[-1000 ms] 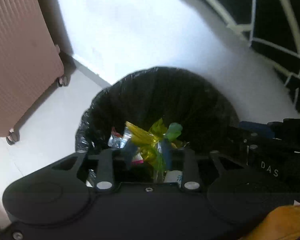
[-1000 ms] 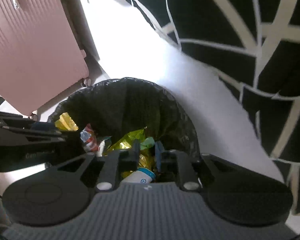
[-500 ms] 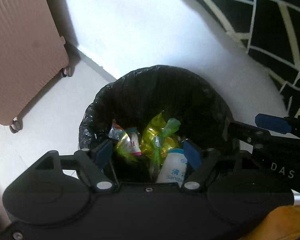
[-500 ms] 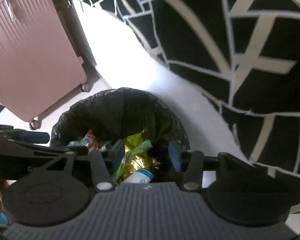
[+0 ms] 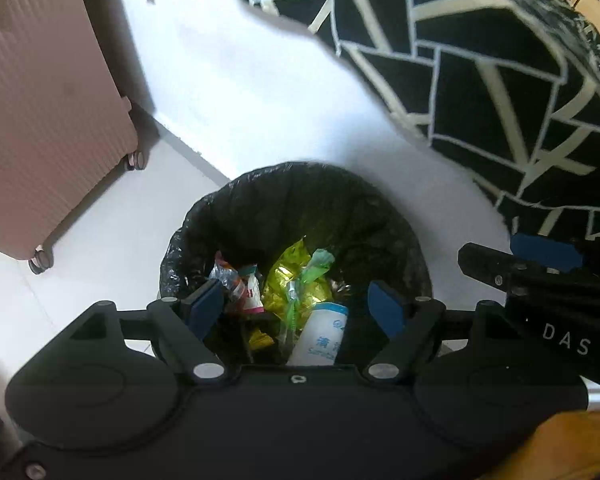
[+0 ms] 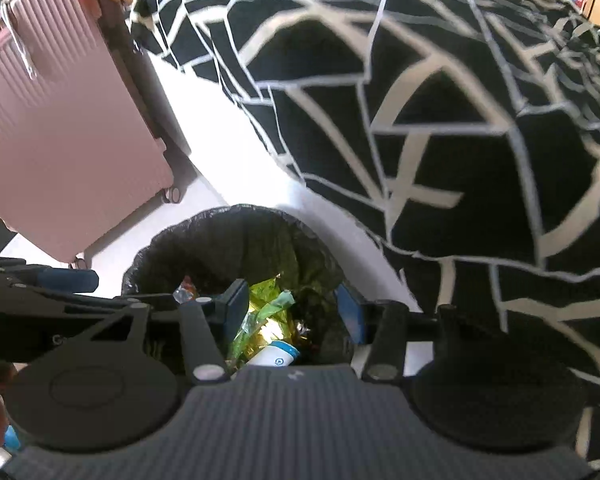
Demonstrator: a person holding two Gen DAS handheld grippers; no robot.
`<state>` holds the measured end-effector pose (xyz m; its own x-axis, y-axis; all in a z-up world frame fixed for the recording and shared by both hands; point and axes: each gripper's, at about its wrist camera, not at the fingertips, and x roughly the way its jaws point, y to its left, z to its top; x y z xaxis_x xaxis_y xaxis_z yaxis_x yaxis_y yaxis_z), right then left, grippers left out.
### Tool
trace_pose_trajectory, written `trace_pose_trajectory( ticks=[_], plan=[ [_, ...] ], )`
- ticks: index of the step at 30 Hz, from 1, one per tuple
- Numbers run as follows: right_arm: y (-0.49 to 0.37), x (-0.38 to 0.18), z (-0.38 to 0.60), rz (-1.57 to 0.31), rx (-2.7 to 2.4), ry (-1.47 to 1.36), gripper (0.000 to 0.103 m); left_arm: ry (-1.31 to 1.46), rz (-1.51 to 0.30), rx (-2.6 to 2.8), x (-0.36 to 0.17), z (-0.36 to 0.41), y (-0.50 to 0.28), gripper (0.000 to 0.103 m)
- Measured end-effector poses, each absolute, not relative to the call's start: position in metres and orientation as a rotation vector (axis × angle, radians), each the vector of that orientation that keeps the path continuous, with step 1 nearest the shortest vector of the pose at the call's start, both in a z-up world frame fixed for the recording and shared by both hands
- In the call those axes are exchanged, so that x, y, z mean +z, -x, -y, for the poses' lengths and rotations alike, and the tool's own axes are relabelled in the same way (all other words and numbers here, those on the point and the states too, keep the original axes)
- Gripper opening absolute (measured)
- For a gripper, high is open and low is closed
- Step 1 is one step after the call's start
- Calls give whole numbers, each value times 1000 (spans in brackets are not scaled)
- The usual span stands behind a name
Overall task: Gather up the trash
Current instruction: 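Move both grippers back to the trash on the bed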
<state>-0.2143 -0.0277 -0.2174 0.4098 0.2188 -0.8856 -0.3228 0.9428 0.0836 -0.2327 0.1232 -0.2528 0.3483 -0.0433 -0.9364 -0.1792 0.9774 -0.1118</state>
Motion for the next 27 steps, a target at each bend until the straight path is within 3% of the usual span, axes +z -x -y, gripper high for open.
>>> trace_pose_trajectory(
  ticks=[13, 22, 27],
  plan=[
    [210, -91, 71, -985, 271, -19, 64, 167, -1020, 8, -101, -92, 220, 78],
    [174, -1, 135, -765, 67, -75, 64, 72, -820, -116, -4, -39, 148, 81],
    [129, 22, 175, -672, -28, -98, 70, 79, -785, -164, 26, -16, 85, 81]
  ],
)
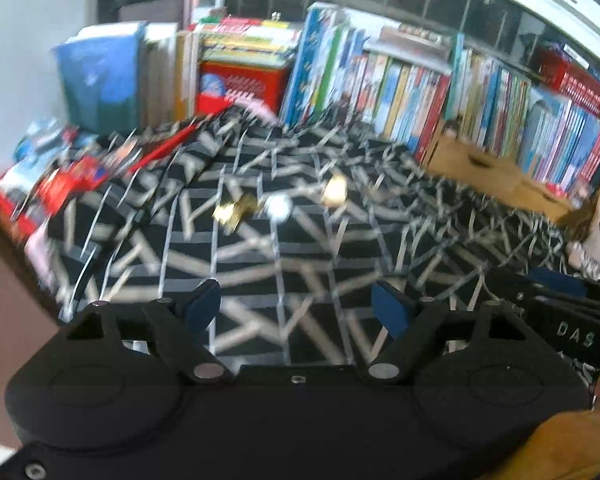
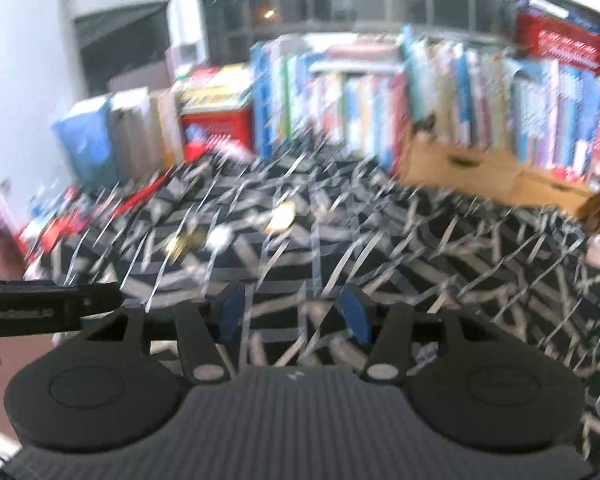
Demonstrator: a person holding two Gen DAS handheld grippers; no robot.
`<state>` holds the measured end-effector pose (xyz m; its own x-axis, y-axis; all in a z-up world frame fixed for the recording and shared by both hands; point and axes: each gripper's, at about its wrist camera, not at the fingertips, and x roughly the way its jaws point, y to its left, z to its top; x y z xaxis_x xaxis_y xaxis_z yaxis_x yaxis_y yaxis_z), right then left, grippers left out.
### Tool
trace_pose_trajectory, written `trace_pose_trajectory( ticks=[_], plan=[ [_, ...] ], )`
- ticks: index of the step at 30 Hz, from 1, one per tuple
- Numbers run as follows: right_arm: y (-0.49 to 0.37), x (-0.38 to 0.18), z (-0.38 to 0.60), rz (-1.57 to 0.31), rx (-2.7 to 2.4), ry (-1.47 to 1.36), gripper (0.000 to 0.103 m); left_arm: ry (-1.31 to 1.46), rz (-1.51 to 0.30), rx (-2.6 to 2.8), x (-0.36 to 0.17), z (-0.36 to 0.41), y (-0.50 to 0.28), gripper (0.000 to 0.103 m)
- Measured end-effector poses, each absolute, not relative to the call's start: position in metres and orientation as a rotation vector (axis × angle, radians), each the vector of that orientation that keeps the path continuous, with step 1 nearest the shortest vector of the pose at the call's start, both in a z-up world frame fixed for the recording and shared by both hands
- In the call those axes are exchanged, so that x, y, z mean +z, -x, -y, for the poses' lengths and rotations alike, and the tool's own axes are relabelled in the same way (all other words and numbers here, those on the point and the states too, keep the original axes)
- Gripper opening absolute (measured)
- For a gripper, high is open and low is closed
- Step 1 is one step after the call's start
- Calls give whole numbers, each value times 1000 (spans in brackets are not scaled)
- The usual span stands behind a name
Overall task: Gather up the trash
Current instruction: 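Move both grippers back to the trash on the bed, then grasp the white tissue ball with the left gripper while the right grasps the clear wrapper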
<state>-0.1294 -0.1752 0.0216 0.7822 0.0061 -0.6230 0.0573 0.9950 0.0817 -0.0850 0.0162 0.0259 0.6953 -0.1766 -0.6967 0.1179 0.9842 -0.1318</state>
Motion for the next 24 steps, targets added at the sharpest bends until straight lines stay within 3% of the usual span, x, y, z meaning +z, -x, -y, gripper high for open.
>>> trace_pose_trajectory(
  ticks=[7, 13, 24],
  plan=[
    [26, 24, 228, -602, -109, -173, 73, 42, -691, -144, 38, 18, -26, 85],
    [-51, -8, 238, -628, -145, -172, 76, 78, -775, -64, -12, 36, -112, 81],
    [-125, -86, 230, -755, -98, -229, 82, 86, -915, 41, -105, 33, -159, 65]
  ],
)
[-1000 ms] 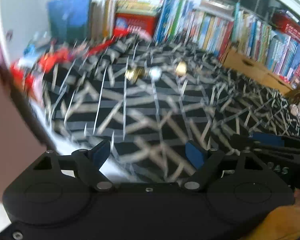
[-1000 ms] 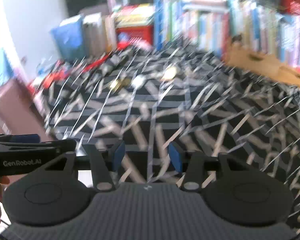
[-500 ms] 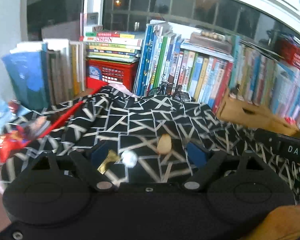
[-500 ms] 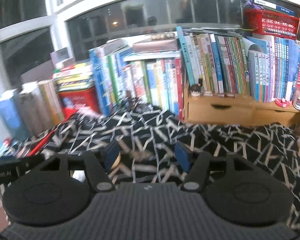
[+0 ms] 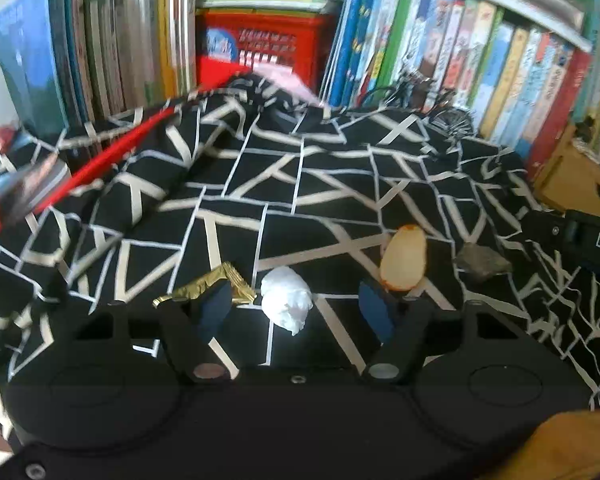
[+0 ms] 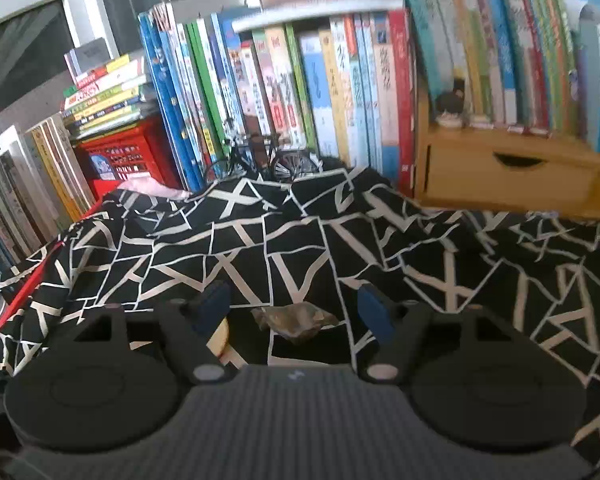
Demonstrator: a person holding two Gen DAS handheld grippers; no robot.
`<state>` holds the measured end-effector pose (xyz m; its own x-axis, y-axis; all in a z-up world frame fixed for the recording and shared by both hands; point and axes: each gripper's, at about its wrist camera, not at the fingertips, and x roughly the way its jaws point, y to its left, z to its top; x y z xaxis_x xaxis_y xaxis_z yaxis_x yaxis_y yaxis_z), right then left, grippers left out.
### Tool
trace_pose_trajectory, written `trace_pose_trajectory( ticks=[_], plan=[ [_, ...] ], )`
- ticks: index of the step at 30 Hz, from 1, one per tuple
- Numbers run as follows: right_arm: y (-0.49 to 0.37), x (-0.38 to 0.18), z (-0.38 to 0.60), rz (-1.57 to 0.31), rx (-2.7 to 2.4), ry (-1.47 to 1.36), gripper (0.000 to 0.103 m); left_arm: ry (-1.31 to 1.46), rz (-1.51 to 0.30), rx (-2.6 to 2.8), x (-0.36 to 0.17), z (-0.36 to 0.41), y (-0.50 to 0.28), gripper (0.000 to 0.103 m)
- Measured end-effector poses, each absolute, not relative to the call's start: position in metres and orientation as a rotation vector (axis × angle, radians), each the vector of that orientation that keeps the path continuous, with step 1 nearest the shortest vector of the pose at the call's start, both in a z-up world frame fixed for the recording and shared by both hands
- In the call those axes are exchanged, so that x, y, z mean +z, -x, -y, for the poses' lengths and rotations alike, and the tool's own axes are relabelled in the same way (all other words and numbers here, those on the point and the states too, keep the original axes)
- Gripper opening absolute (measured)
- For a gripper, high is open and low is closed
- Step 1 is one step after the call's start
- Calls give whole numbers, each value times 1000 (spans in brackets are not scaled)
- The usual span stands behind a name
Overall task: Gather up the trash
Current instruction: 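Grasp the white tissue ball with the left gripper while the right grasps the clear wrapper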
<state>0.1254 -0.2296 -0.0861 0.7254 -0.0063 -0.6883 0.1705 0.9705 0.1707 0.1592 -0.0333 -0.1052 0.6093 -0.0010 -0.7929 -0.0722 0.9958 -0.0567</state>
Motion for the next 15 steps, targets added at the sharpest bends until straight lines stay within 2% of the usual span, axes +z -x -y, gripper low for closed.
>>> trace_pose_trajectory(
  ticks=[5, 15],
  plan=[
    [-142, -105, 226, -769, -115, -217, 84, 101, -952, 32, -121, 37, -173, 53],
    [-169, -143, 226, -843, -144, -247, 84, 52, -966, 70, -141, 46, -191, 51]
  ],
)
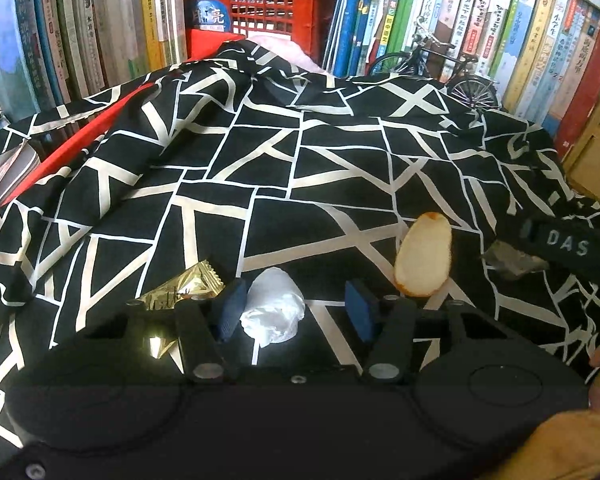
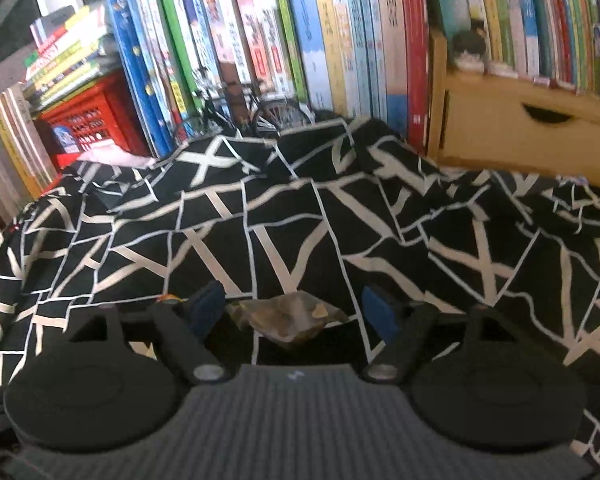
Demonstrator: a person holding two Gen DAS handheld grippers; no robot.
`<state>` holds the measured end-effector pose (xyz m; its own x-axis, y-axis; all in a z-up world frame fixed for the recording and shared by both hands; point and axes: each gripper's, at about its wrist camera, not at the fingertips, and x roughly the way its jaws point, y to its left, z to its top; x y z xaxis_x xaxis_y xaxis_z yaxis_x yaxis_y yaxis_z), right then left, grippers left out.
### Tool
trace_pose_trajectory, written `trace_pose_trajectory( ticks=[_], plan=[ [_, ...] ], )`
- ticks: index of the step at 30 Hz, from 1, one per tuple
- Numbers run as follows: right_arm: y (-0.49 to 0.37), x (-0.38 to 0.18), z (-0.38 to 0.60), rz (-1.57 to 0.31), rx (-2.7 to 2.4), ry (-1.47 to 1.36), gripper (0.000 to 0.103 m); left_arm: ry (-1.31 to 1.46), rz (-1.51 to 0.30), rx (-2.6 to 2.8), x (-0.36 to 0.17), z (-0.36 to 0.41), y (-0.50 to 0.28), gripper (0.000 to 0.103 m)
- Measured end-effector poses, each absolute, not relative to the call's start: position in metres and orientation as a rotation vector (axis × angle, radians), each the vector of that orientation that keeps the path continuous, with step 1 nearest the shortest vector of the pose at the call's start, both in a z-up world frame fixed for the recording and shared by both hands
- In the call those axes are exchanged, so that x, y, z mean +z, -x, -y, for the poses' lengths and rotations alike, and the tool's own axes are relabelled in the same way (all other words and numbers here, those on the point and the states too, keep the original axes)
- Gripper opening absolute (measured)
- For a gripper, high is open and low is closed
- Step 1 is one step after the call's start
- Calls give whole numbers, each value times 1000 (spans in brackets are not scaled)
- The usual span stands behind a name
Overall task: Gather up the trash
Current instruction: 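Grasp the white tissue ball with the left gripper while the right grasps the clear wrapper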
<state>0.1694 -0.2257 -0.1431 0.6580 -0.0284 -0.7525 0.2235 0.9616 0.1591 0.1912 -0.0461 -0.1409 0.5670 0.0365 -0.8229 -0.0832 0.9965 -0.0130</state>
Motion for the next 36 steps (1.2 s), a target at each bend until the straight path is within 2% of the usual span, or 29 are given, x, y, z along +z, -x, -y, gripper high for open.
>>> trace_pose_trajectory(
  ticks=[3, 5, 7, 9, 10, 13, 15, 17, 18, 30, 31, 32, 34, 35, 36],
  plan=[
    [-172, -148, 227, -840, -133, -263, 84, 38, -954, 74, -141, 48, -192, 44],
    [-174, -148, 224, -833, -118, -242, 83, 20, -939, 72, -140, 50, -191, 33],
    [-175, -148, 221, -828, -93, -228, 79, 5, -928, 73, -138, 52, -189, 27],
    [-174, -146, 219, -818, -81, -218, 67, -8, -916, 73, -136, 54, -187, 23],
    [-174, -145, 218, -814, -81, -215, 64, -14, -911, 73, -135, 55, -186, 21],
    [-173, -144, 219, -810, -70, -216, 62, -32, -897, 53, -130, 60, -182, 21],
    [-173, -142, 219, -798, -75, -209, 68, -59, -887, 52, -129, 65, -181, 24],
    [-174, -141, 220, -790, -71, -210, 76, -80, -876, 71, -129, 68, -180, 47],
    [-175, -142, 220, -792, -64, -209, 80, -78, -874, 79, -130, 68, -180, 49],
    [-195, -156, 215, -822, -60, -107, 86, -6, -946, 109, -150, 58, -187, 50],
    [-197, -157, 216, -823, -59, -105, 86, -3, -948, 102, -151, 58, -187, 47],
    [-200, -158, 216, -823, -57, -104, 86, -1, -949, 98, -151, 58, -187, 39],
    [-204, -161, 217, -827, -31, -113, 85, -6, -939, 94, -150, 59, -186, 30],
    [-205, -162, 218, -831, -13, -115, 79, -7, -936, 91, -148, 59, -185, 29],
    [-206, -162, 217, -834, 2, -114, 67, -1, -933, 86, -147, 59, -185, 29]
  ],
)
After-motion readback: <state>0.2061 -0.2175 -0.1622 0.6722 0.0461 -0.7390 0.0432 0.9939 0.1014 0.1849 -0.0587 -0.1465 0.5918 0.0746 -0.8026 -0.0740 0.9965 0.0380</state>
